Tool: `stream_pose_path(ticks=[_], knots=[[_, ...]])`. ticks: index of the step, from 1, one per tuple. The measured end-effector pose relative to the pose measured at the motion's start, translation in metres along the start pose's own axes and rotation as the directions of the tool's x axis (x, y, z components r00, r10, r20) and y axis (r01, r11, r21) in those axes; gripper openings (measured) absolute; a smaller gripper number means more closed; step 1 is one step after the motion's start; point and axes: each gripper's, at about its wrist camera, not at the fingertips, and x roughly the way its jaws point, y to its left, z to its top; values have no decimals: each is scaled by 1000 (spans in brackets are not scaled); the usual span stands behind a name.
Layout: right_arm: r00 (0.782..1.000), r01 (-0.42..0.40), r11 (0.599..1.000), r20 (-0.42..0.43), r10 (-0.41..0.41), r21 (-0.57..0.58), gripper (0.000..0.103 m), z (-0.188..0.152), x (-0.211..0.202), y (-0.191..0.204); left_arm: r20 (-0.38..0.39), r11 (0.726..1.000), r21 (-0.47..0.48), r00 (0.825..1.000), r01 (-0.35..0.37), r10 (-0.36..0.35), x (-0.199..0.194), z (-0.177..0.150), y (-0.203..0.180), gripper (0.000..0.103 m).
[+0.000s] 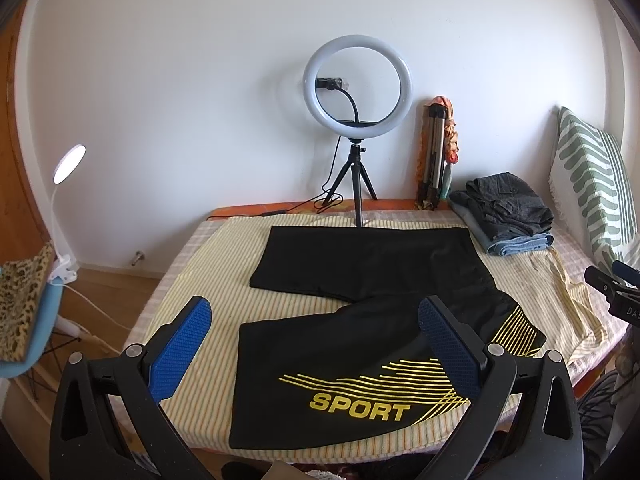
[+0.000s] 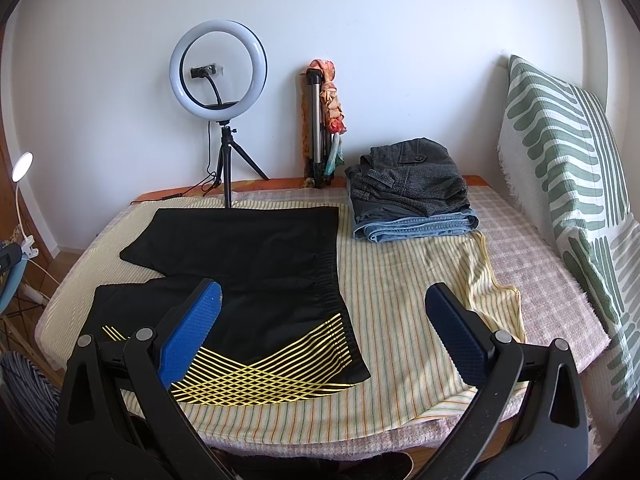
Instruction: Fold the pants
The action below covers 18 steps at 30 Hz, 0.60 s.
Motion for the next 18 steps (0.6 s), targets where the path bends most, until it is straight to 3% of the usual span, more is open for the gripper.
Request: stream_pose_path(ticks=[18], knots=[[1000, 4, 1000, -18, -4, 2, 103, -5, 12, 2, -35, 1000, 20, 999, -13, 14, 13, -5, 2, 103]])
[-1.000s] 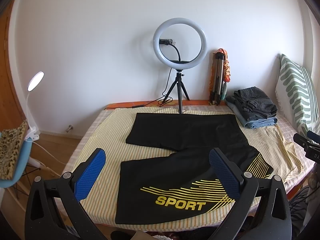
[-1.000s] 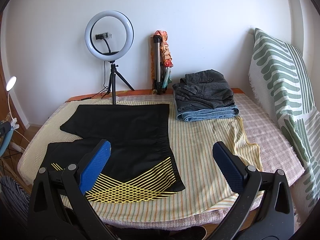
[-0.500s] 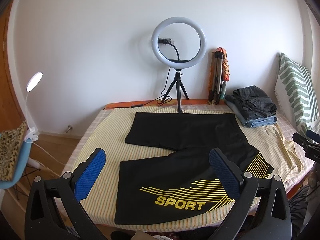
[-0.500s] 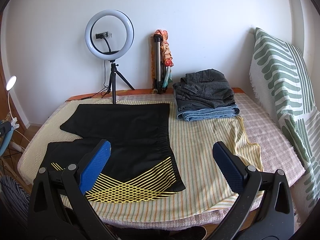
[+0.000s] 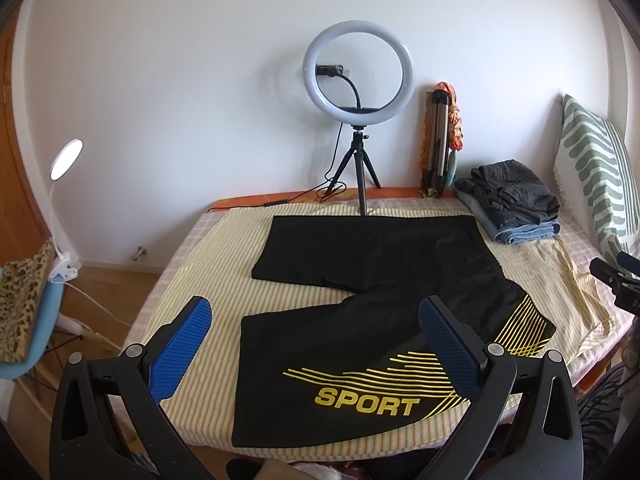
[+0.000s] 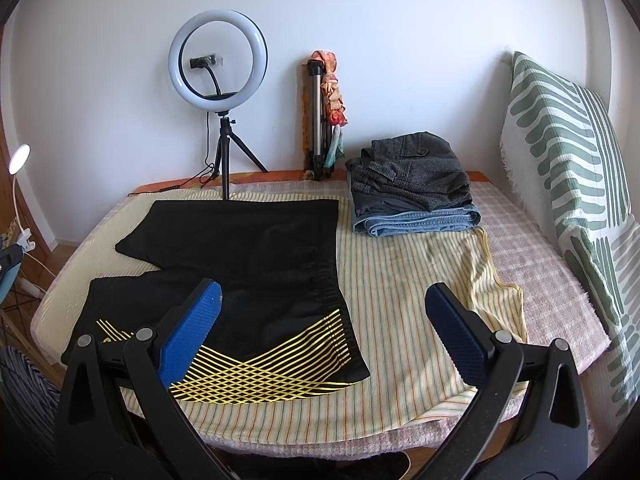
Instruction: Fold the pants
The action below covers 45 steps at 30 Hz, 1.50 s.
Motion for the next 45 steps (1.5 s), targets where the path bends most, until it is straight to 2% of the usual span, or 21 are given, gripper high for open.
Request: stream_pose_path(ticks=[3, 9, 12, 15, 21, 22, 25, 30, 35, 38, 45], knots=[[1000, 4, 1000, -11, -4, -2, 103, -2, 5, -1, -19, 1000, 0, 1000, -4, 4, 7, -3, 3, 103], [999, 8, 1000, -36, -9, -21, 103, -5, 13, -3, -67, 999, 12, 997, 34, -33, 22, -11, 12, 103], [999, -1, 999, -48, -1, -42, 102, -7, 16, -2, -92, 998, 42, 995, 40, -36, 30, -16, 13, 103], [997, -9, 995, -71, 2, -100, 98, -10, 22, 3, -125, 993, 102, 991, 57, -44, 39, -25, 12, 94], [985, -106, 964, -157, 68, -244, 89, -22, 34, 13, -215, 965, 226, 973, 133, -84, 54, -47, 10, 76], [983, -116, 951, -172, 68, -285, 88, -25, 38, 15, -228, 959, 243, 970, 144, -88, 55, -50, 10, 71], [970, -157, 905, -236, 65, -395, 85, -34, 48, 22, -267, 947, 268, 958, 178, -105, 60, -57, 9, 71], [927, -278, 847, -359, 113, -453, 79, -46, 67, 24, -334, 939, 258, 933, 229, -135, 71, -66, 5, 70], [901, -330, 753, -427, 73, -569, 76, -60, 86, 29, -376, 924, 280, 916, 259, -142, 81, -72, 0, 69], [879, -378, 690, -472, 60, -617, 69, -65, 99, 34, -414, 917, 277, 897, 286, -155, 92, -75, 0, 69], [842, -456, 574, -538, 33, -680, 69, -79, 119, 48, -492, 888, 300, 854, 350, -170, 116, -83, -3, 63]])
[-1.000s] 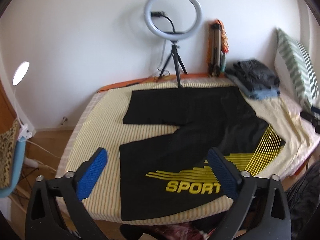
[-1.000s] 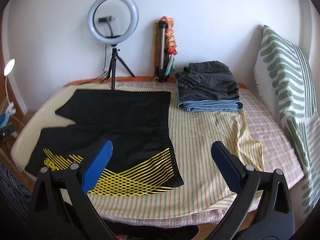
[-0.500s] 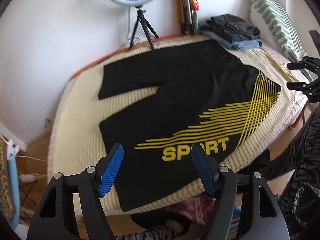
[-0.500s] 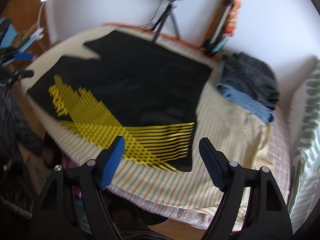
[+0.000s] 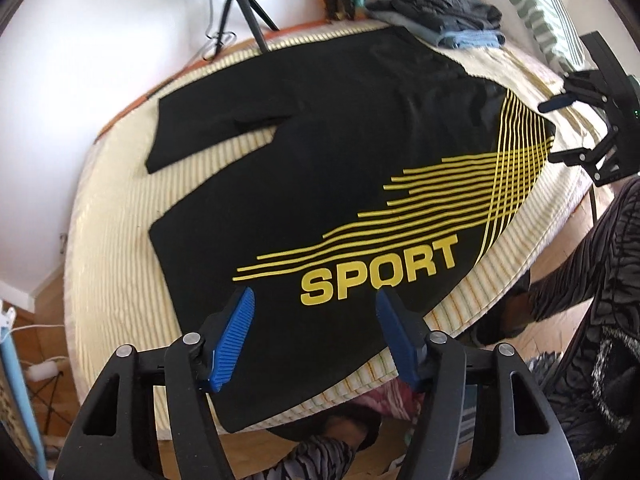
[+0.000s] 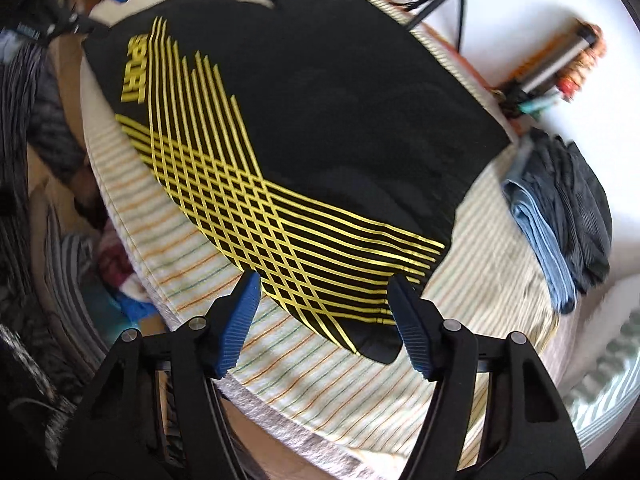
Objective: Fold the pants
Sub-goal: 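Grasp the black SPORT pants leg with the right gripper while the left gripper grasps the other leg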
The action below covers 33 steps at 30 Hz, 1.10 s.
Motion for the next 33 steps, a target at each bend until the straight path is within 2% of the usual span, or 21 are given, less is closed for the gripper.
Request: stream_pose_path(ticks=[7, 12, 19, 21, 23, 25, 28, 33], knots=[[999, -35, 995, -41, 31, -95, 69, -1, 16, 8, -53, 997, 67, 998, 32, -28, 14, -5, 1, 63], [998, -59, 993, -36, 56, -105, 69, 0, 21, 5, -99, 994, 93, 994, 53, -43, 22, -9, 2, 63], [996, -82, 988, -37, 78, -131, 69, -2, 21, 3, -119, 985, 143, 990, 93, -76, 25, -16, -4, 63], [993, -113, 986, -43, 109, -120, 57, 1, 23, -2, -123, 982, 156, 989, 104, -85, 26, -18, -7, 63], [987, -157, 983, -53, 152, -93, 25, 4, 23, -5, -125, 978, 176, 988, 108, -87, 27, -19, -9, 63], [990, -134, 988, -41, 131, -82, 12, 7, 20, -7, -127, 976, 186, 988, 115, -92, 29, -20, -11, 63], [992, -125, 991, 0, 126, -47, 6, 13, 14, -13, -129, 971, 207, 987, 122, -97, 29, -21, -15, 63], [989, -144, 990, 24, 143, 13, 5, 19, 10, -27, -136, 965, 241, 988, 108, -77, 36, -23, -19, 63]])
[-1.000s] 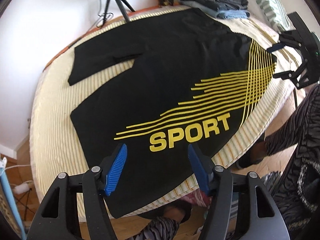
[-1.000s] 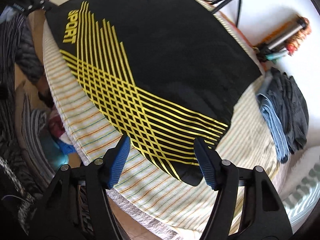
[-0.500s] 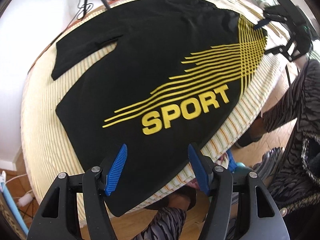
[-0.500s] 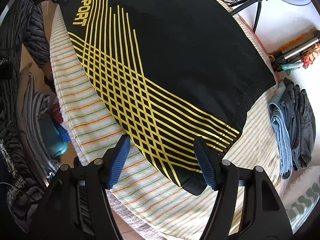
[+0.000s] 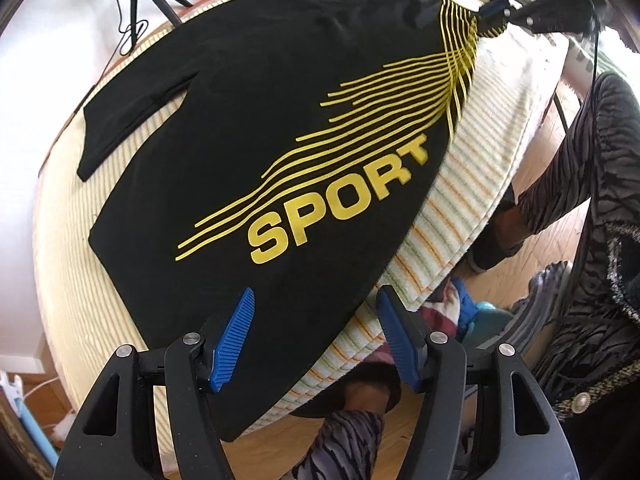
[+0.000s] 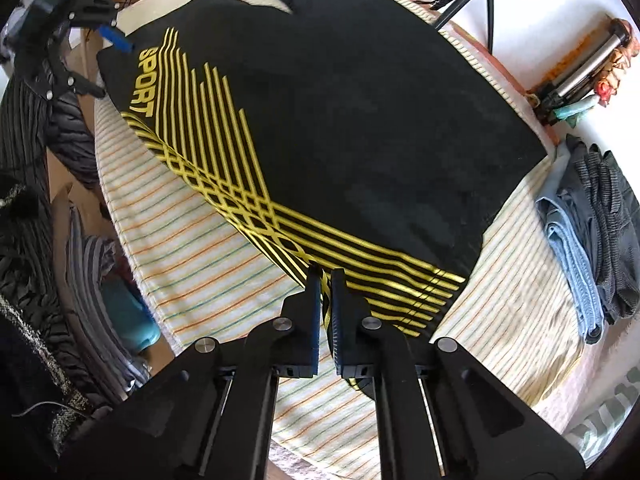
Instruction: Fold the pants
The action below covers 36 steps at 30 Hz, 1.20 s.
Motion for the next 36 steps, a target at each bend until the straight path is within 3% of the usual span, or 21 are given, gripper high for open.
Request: stream_pose_path(ticks=[4, 7, 9, 11, 12, 15, 20, 28, 36], knots=[[1000, -4, 1000, 14, 4, 25, 5, 2, -2, -4, 8, 1000, -9, 1000, -13, 13, 2, 3, 3, 65], [1000, 0, 1000, 14, 0, 19, 5, -3, -3, -2, 3, 999, -41, 1000, 7, -7, 3, 5, 11, 61], [1000, 2, 1000, 13, -2, 14, 5, -6, -2, -1, 1, 998, -60, 1000, 5, -5, 4, 4, 17, 48], [1000, -3, 1000, 15, 3, 17, 5, -9, 0, 0, 14, 997, -80, 1000, 23, -22, 4, 5, 23, 11], [1000, -1, 1000, 16, 1, 17, 5, -11, 1, 0, 23, 996, -86, 1000, 15, -13, 4, 5, 25, 7], [998, 55, 998, 0, -55, -16, 5, -15, 7, 6, 60, 996, -88, 998, -1, 6, -1, 6, 27, 4], [997, 72, 997, 24, -72, -8, 4, -14, 3, 6, 122, 994, -111, 992, -17, 31, -13, 10, 36, 2], [979, 144, 987, 135, -152, 64, 3, 18, -32, -22, 207, 988, -141, 974, -64, 93, -32, 24, 61, 1], [956, 211, 972, 185, -227, 102, 2, 57, -42, -56, 276, 981, -139, 946, -136, 170, -42, 60, 99, 0]])
